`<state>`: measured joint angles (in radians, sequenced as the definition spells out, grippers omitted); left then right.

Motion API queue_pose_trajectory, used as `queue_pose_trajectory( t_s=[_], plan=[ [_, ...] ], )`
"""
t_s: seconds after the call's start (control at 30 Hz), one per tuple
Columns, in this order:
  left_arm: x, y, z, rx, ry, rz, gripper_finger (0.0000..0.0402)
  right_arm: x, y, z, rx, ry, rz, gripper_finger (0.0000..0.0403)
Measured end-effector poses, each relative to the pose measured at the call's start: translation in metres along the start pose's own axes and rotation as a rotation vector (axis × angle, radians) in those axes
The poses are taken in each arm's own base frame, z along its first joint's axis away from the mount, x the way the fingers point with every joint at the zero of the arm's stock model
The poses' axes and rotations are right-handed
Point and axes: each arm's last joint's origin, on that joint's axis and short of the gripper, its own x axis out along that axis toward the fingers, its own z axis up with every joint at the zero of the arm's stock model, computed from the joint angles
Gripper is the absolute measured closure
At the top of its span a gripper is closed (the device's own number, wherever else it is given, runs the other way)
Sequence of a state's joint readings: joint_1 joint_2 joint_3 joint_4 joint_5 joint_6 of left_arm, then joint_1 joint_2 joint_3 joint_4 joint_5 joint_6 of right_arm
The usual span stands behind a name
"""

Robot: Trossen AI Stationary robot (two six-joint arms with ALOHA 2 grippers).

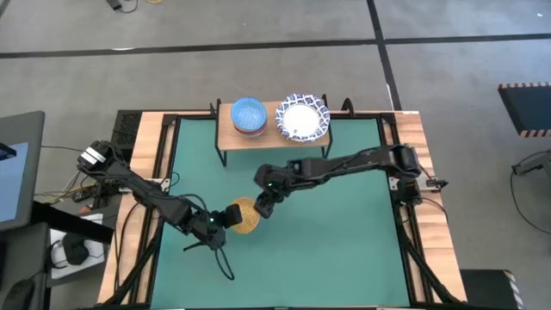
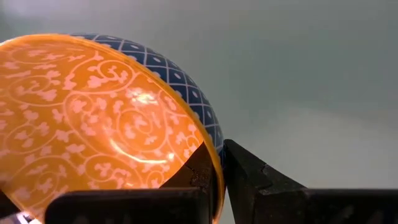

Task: Place and stack bowls onto a shelf
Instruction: Stack the yellow bowl on top of the blue bowl on the shelf

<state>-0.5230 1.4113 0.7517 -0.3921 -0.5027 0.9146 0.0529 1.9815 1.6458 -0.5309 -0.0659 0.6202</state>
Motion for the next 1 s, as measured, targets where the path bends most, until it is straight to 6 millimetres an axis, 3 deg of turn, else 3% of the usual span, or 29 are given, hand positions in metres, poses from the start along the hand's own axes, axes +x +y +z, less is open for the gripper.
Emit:
queue_pose_trajectory(
  t_s=[0.13,0.37,0.73,1.0],
  plan=[
    [0.001,0.000,0.001,-0.009,-0.028,-0.012,0.0389,0.027,-0.002,-0.010,-0.005,0.055,0.006,0.0168],
    [0.011,-0.007,0.007,0.000,-0.022,-0.049,0.0389,0.047,-0.004,-0.018,0.007,0.101,0.000,0.0176],
    [0.016,0.000,0.018,-0.119,-0.109,0.009,0.0357,0.053,-0.012,-0.026,0.039,0.186,-0.042,0.0302],
    [0.015,0.007,0.020,-0.241,-0.098,0.101,0.0304,0.051,-0.025,-0.027,0.065,0.235,-0.111,0.0334]
  ],
)
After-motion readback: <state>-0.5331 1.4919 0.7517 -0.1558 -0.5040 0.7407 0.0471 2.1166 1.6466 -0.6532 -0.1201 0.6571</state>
